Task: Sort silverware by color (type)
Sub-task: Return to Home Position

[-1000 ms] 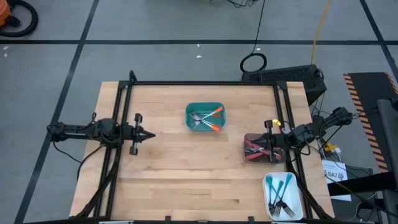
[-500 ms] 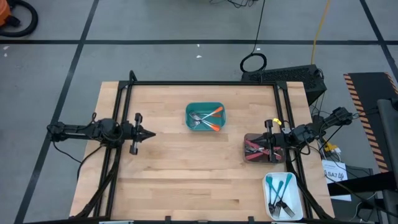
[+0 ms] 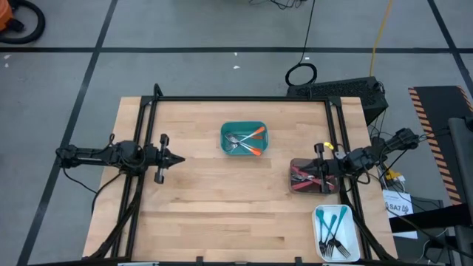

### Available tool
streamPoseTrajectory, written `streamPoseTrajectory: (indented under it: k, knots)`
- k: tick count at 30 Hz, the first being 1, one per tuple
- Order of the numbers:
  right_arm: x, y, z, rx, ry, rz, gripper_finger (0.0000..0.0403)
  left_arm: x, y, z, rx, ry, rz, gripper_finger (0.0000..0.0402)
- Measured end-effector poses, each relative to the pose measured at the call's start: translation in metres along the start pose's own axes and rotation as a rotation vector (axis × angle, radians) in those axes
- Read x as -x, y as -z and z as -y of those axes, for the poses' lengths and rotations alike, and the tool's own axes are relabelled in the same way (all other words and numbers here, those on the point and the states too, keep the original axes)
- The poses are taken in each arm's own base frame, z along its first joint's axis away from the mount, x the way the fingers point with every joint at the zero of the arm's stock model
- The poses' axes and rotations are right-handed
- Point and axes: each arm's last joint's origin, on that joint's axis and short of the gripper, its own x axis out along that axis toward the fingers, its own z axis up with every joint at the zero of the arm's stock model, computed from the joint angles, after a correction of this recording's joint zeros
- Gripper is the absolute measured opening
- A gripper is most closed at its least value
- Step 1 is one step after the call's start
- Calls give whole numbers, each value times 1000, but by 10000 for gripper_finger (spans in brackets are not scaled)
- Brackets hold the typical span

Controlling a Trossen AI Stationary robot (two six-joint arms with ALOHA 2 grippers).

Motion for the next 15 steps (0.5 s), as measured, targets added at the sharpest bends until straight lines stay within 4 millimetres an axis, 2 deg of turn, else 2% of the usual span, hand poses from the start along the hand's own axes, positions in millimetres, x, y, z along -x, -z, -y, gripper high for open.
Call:
streamPoseTrajectory:
  k: [3, 8, 15]
  knots:
    - [0, 0, 4, 6, 29, 9, 0, 0, 0, 0, -2, 0, 0, 3]
    - [0, -1, 8, 6, -17, 40, 0, 0, 0, 0, -1, 0, 0, 3]
    - [-1, 3, 14, -35, 21, 6, 0, 0, 0, 0, -1, 0, 1, 3]
